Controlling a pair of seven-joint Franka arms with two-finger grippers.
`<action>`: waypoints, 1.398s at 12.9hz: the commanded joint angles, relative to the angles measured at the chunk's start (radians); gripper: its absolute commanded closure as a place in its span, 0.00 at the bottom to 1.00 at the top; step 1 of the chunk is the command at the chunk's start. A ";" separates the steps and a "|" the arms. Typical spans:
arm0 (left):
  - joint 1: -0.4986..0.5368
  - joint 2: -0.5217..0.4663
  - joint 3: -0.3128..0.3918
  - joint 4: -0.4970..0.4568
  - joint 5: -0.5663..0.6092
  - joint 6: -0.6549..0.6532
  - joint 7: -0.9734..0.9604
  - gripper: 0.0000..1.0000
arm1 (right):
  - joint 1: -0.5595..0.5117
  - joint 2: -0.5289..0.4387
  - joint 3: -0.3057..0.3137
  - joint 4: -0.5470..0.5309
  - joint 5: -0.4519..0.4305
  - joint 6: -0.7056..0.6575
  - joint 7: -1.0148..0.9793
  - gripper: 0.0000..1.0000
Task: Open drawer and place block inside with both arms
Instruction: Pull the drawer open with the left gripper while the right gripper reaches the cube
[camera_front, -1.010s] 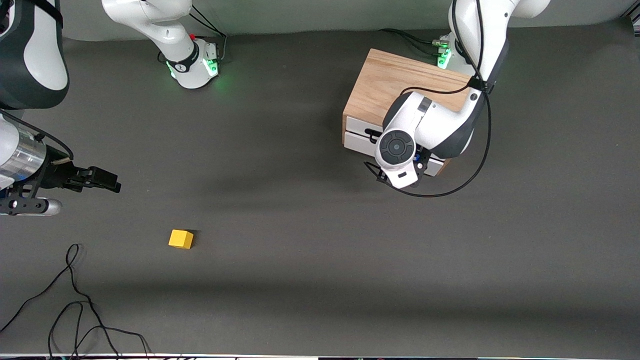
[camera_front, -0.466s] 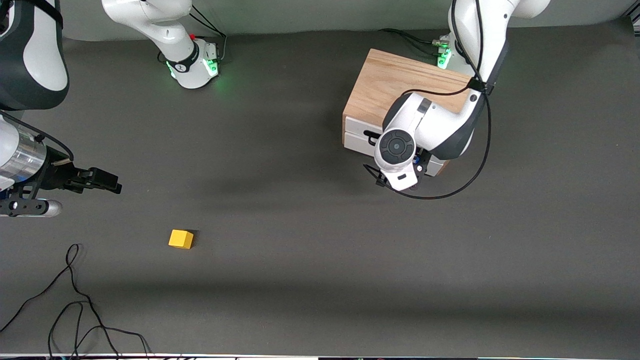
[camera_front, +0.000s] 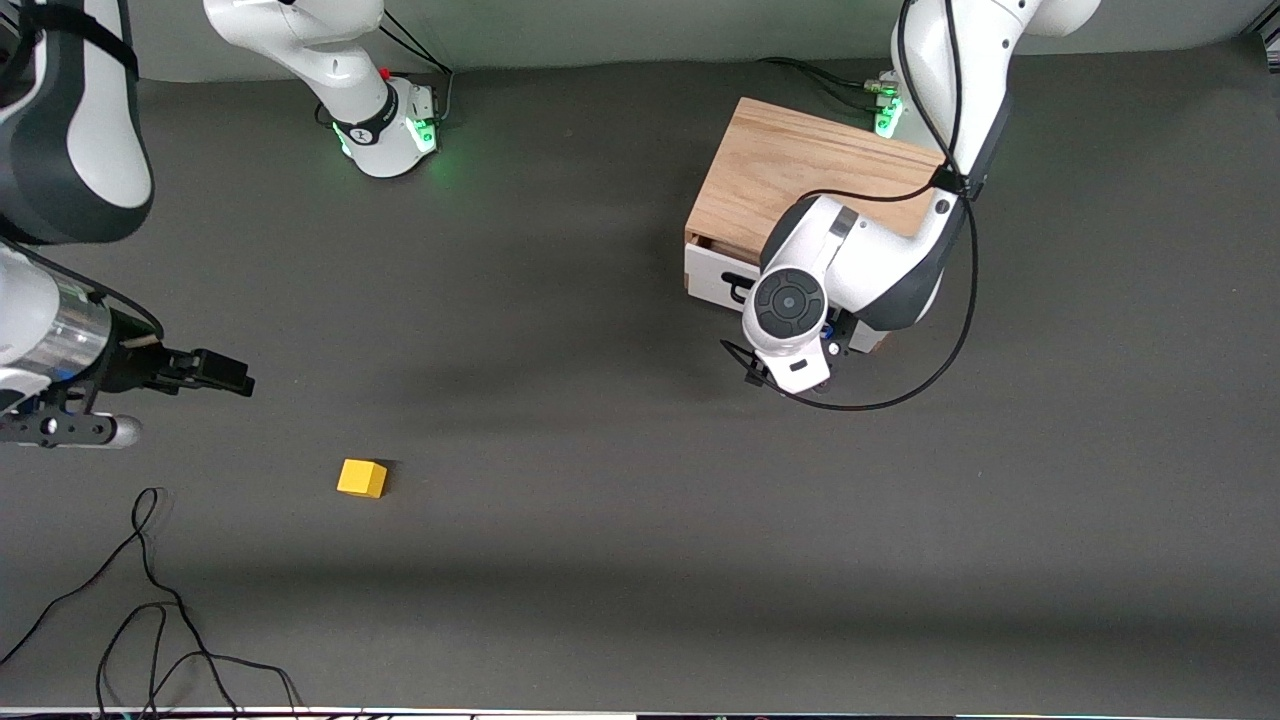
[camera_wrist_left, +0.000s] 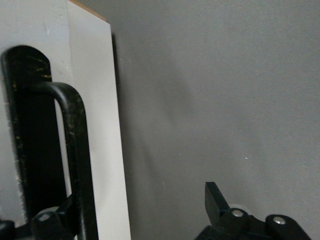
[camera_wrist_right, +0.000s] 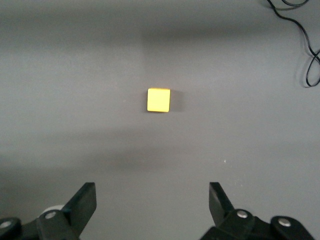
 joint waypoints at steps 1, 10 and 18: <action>-0.003 0.057 0.004 0.106 0.012 -0.011 0.005 0.00 | 0.005 0.068 0.006 0.023 0.016 0.043 0.027 0.00; -0.003 0.131 0.004 0.238 0.049 -0.008 0.005 0.00 | 0.013 0.200 0.007 0.012 0.015 0.169 0.025 0.00; -0.003 0.198 0.004 0.350 0.088 0.010 0.010 0.00 | 0.013 0.304 0.007 0.006 0.016 0.288 0.027 0.00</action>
